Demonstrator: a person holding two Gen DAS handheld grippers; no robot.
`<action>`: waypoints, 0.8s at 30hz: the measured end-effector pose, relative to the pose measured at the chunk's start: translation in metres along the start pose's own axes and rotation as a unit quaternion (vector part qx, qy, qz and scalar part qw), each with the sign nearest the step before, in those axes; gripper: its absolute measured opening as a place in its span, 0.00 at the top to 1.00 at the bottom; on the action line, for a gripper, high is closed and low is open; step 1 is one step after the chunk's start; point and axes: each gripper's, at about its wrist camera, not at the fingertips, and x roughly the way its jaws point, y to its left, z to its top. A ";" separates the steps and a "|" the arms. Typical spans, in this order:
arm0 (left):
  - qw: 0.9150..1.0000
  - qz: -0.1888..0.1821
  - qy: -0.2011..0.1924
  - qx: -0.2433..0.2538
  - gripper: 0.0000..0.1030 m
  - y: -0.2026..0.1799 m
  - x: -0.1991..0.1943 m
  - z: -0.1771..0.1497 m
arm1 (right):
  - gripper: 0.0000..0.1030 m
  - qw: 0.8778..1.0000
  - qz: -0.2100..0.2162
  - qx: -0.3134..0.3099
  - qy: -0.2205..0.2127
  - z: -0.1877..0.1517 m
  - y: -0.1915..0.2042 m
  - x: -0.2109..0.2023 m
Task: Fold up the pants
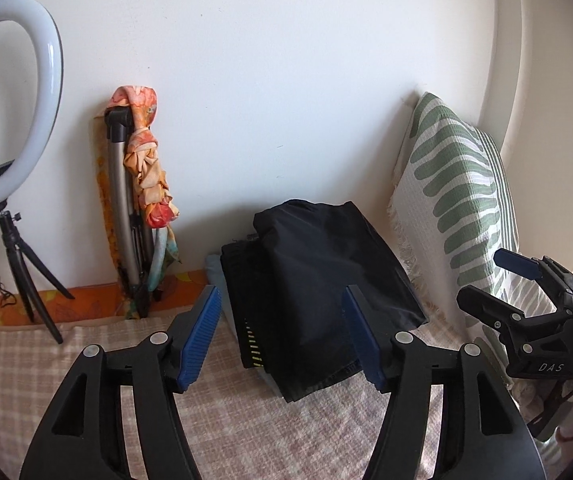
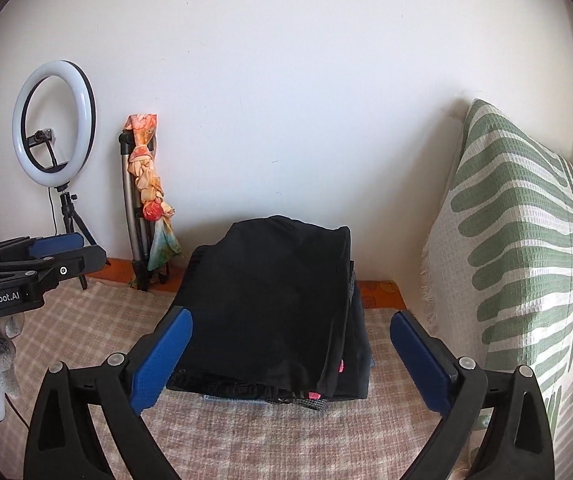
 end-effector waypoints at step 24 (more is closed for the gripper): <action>1.000 0.011 -0.003 0.007 0.22 -0.015 -0.138 -0.116 | 0.00 1.000 -0.009 0.018 -0.008 -0.097 0.080 -0.112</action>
